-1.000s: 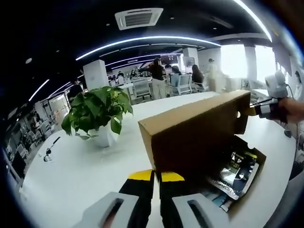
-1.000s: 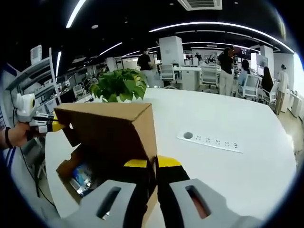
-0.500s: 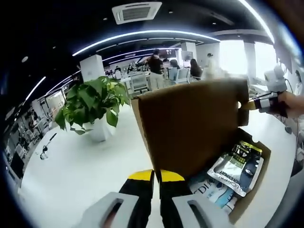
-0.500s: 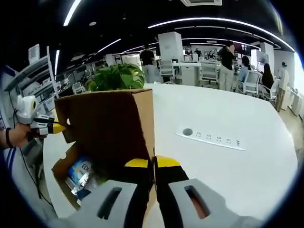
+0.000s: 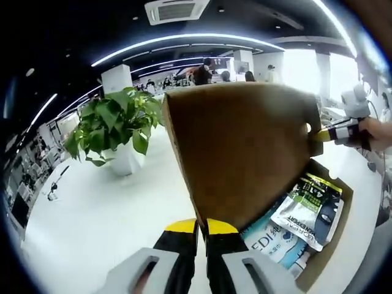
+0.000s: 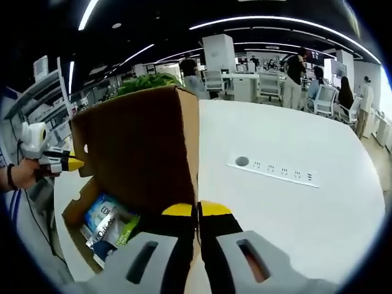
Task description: Operate the shoe box by opening the lid, removing the specified soft item, and placing it in the target area until the item is outside and the box remains undamaged.
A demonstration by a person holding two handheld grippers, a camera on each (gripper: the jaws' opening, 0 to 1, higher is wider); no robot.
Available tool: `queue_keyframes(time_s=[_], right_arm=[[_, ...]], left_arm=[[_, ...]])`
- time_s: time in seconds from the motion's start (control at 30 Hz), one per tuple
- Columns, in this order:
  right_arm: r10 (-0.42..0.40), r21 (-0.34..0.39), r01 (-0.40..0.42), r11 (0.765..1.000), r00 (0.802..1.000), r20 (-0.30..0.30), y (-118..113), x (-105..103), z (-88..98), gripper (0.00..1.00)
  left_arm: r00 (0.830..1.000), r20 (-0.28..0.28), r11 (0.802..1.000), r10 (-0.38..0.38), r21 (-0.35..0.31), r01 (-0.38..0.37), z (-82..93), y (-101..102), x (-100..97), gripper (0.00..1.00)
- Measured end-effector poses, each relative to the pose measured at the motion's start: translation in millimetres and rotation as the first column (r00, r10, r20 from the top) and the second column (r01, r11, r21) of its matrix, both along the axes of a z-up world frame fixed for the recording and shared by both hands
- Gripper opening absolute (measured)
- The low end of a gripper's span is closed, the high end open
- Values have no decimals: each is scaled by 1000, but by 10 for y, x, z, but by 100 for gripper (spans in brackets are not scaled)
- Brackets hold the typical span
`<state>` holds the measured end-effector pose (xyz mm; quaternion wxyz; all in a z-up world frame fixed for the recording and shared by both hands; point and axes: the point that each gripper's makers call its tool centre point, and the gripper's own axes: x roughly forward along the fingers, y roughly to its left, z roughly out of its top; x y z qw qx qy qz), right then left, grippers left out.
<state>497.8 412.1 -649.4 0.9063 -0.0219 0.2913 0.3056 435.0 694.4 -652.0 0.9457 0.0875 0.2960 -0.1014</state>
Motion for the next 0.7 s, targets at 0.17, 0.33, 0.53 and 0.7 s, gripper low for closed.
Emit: queue_keyframes(time_s=[0.17, 0.33, 0.53, 0.7], right_arm=[[-24, 14, 24, 1000, 1000, -16, 6, 55, -42, 0], [-31, 24, 31, 999, 999, -27, 12, 98, -72, 0], [-46, 31, 47, 998, 998, -41, 22, 149, -112, 0], [-57, 38, 59, 998, 997, -54, 22, 182, -142, 0]], left_arm=[[1000, -4, 1000, -1, 3, 1, 3, 7, 44, 3], [1000, -7, 1000, 5, 3, -5, -12, 27, 86, 3], [1000, -17, 1000, 8, -1, -8, -40, 35, 160, 4], [1000, -21, 1000, 13, -5, -13, -69, 43, 210, 4]])
